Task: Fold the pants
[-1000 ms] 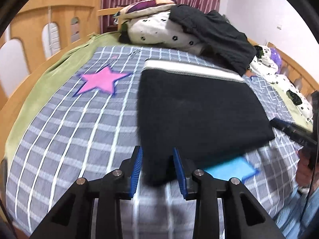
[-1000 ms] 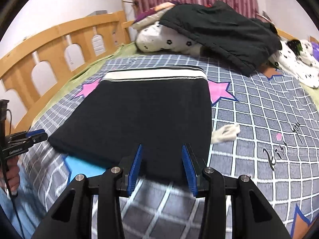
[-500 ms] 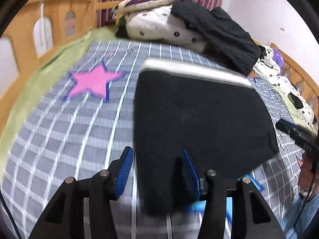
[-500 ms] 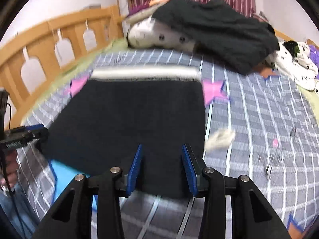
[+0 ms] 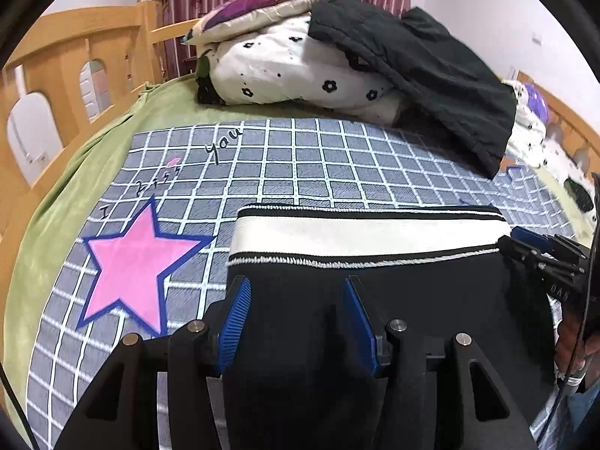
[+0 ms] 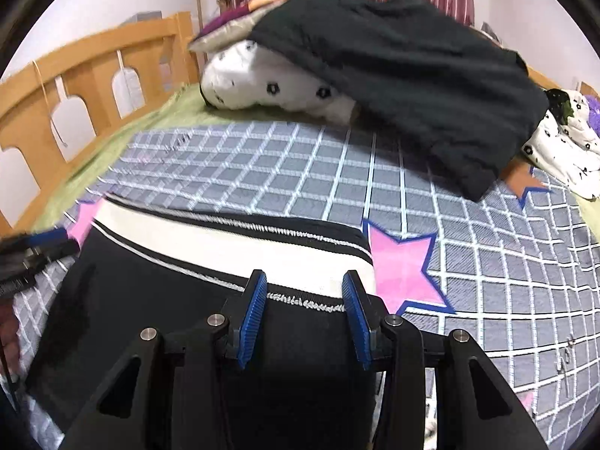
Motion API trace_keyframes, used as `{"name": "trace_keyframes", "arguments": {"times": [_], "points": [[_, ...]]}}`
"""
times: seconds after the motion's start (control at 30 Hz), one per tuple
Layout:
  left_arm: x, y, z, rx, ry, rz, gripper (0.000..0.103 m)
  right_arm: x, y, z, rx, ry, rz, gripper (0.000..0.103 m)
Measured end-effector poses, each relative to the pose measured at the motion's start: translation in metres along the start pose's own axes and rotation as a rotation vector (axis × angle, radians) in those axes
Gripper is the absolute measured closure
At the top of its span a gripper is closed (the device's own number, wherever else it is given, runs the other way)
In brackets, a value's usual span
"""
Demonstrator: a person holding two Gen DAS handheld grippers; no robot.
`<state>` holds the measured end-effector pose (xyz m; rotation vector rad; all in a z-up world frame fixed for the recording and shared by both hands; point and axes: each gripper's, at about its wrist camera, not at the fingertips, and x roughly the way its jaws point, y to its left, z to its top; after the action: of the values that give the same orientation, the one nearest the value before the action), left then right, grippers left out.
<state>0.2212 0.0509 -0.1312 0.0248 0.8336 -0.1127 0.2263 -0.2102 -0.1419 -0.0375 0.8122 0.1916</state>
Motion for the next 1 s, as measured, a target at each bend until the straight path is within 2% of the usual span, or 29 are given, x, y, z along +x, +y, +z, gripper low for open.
{"name": "trace_keyframes", "arguments": {"times": [0.1, 0.17, 0.43, 0.5, 0.63, 0.8, 0.93, 1.0], "points": [[0.019, -0.002, -0.003, 0.024, 0.034, 0.039, 0.054, 0.008, 0.001, -0.006, -0.031, -0.020, -0.014, 0.062], [0.025, 0.000, -0.009, 0.011, 0.039, 0.044, 0.049, 0.009, -0.001, -0.005, -0.031, -0.009, -0.001, 0.062], [0.024, 0.009, -0.012, -0.041, 0.046, 0.014, 0.045, 0.008, -0.001, -0.007, -0.021, -0.015, 0.001, 0.062], [0.024, 0.013, -0.015, -0.065, 0.061, 0.006, 0.041, 0.006, -0.002, -0.008, -0.018, -0.011, 0.003, 0.062], [0.013, 0.033, -0.028, -0.148, 0.103, -0.039, 0.041, -0.012, -0.006, -0.013, 0.006, 0.007, -0.012, 0.061], [-0.013, 0.037, -0.062, -0.146, 0.128, -0.022, 0.042, -0.037, -0.008, -0.045, 0.014, 0.039, -0.016, 0.061], [-0.037, 0.035, -0.096, -0.174, 0.145, -0.055, 0.042, -0.065, -0.011, -0.083, 0.060, 0.009, -0.010, 0.061], [-0.053, 0.032, -0.112, -0.192, 0.140, -0.062, 0.042, -0.075, -0.012, -0.097, 0.086, 0.022, 0.004, 0.061]]}}
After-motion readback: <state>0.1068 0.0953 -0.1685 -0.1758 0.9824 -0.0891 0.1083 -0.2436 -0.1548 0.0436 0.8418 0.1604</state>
